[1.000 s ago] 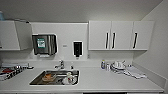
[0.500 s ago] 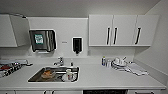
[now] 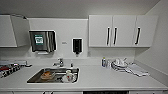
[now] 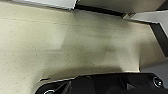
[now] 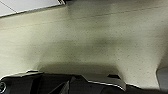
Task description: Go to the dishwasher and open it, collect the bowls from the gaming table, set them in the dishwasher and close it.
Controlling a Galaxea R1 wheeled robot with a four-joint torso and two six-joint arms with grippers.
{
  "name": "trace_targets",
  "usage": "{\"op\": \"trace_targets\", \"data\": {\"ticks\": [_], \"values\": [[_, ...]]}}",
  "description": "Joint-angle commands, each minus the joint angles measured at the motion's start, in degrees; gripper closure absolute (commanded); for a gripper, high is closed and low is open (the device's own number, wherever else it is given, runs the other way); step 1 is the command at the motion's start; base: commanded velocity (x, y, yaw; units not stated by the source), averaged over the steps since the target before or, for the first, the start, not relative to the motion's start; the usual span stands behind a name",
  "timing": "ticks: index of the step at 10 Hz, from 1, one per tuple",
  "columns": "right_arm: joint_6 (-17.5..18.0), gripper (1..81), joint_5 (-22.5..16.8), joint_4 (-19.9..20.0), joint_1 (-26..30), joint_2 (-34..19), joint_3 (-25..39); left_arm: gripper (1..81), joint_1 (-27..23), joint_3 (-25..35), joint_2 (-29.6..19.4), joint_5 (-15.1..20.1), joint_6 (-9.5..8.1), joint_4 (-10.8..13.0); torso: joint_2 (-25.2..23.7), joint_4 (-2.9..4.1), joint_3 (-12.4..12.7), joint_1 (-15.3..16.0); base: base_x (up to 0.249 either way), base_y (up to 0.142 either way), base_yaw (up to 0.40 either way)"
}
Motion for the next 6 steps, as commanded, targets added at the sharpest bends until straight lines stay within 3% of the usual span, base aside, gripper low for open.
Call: {"op": "trace_targets", "data": {"ticks": [1, 2, 3, 6], "values": [[-0.07, 1.0, -2.28, -0.63, 5.21, -0.68, 0.23, 1.0, -4.00, 0.17, -0.32, 1.58, 0.22, -0.04, -5.51, 0.00, 0.00, 3.56, 0.000, 0.000, 0.000], [0.02, 1.0, -2.28, -0.55, 5.21, -0.68, 0.05, 1.0, -4.00, 0.17, -0.23, 1.58, 0.22, 0.05, -7.61, 0.00, 0.00, 4.85, 0.000, 0.000, 0.000], [0.11, 1.0, -2.37, -0.28, 5.39, -0.68, -0.13, 1.0, -4.00, 0.17, -0.32, 1.58, 0.14, -0.04, -3.85, 0.00, 0.00, 2.41, 0.000, 0.000, 0.000], [2.40, 1.0, -2.37, 2.27, 7.15, -1.11, -1.97, 1.0, -4.00, 0.17, -0.40, 1.58, 0.14, -0.13, -6.45, 0.00, 0.00, 3.96, 0.000, 0.000, 0.000]]}}
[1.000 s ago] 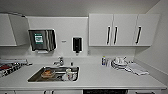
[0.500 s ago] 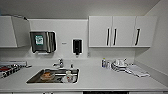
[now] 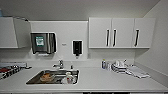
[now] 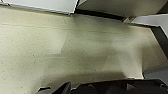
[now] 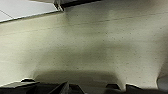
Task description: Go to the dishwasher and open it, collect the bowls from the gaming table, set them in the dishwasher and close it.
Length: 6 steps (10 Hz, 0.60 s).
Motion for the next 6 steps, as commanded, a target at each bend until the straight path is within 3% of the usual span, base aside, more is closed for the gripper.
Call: {"op": "trace_targets", "data": {"ticks": [1, 6], "values": [[1.32, 1.0, -2.10, 2.84, 7.02, -1.24, -0.97, 1.0, -4.34, 0.12, -0.60, 1.41, 0.05, -0.13, -0.02, 0.00, 0.00, 0.00, 0.000, 0.000, 0.000], [0.62, 1.0, -2.02, 2.31, 6.49, -1.06, -0.71, 1.0, -4.34, 0.21, -0.51, 1.41, 0.05, -0.13, -0.02, 0.00, 0.00, 0.05, 0.000, 0.000, 0.000]]}}
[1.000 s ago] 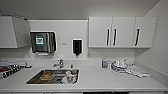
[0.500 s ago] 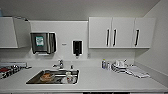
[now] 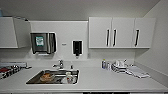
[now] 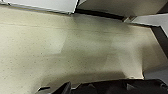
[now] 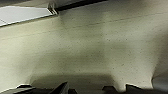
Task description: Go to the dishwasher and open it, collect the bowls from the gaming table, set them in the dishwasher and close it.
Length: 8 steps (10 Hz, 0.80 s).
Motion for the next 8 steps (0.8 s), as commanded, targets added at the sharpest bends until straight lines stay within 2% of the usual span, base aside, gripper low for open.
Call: {"op": "trace_targets", "data": {"ticks": [1, 8], "values": [[-0.16, 1.0, -1.93, 0.60, 5.71, -0.44, 0.17, 1.0, -4.34, 0.21, -0.60, 1.39, 0.06, -0.13, 0.00, 0.00, 0.00, 0.00, 0.000, 0.000, 0.000], [0.01, 1.0, -1.93, 0.86, 7.47, -0.18, 0.61, 1.0, -4.34, 0.21, -0.60, 1.47, 0.06, -0.22, 0.00, 0.00, 0.00, 0.02, 0.000, 0.000, 0.000]]}}
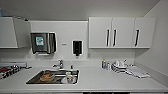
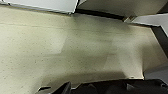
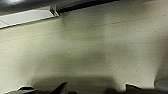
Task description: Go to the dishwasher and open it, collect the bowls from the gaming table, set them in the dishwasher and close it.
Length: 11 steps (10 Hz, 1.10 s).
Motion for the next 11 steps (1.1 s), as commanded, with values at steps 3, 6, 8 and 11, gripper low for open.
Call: {"op": "trace_targets", "data": {"ticks": [3, 6, 8, 11], "values": [[0.69, 1.0, -2.02, 1.10, 8.98, -0.65, 1.46, 1.0, -4.25, 0.21, -0.67, 1.47, 0.06, -0.22, 0.00, 0.00, 0.00, 0.00, 0.000, 0.000, 0.000], [0.78, 1.0, -2.81, 1.19, 11.71, -0.74, 3.39, 1.0, -4.25, 0.21, -0.75, 1.47, -0.03, -0.31, 0.00, 0.00, 0.00, 0.00, 0.000, 0.000, 0.000], [0.78, 1.0, -2.99, 1.19, 13.29, -0.74, 4.62, 1.0, -4.25, 0.21, -0.67, 2.97, 0.06, -0.13, 0.00, 0.00, 0.00, 0.00, 0.000, 0.000, 0.000], [0.86, 1.0, -3.16, 1.27, 15.40, -0.83, 5.59, 1.0, -4.17, 0.21, -0.75, 3.32, 0.06, -0.22, 0.02, 0.00, 0.00, 0.02, 0.000, 0.000, 0.000]]}}
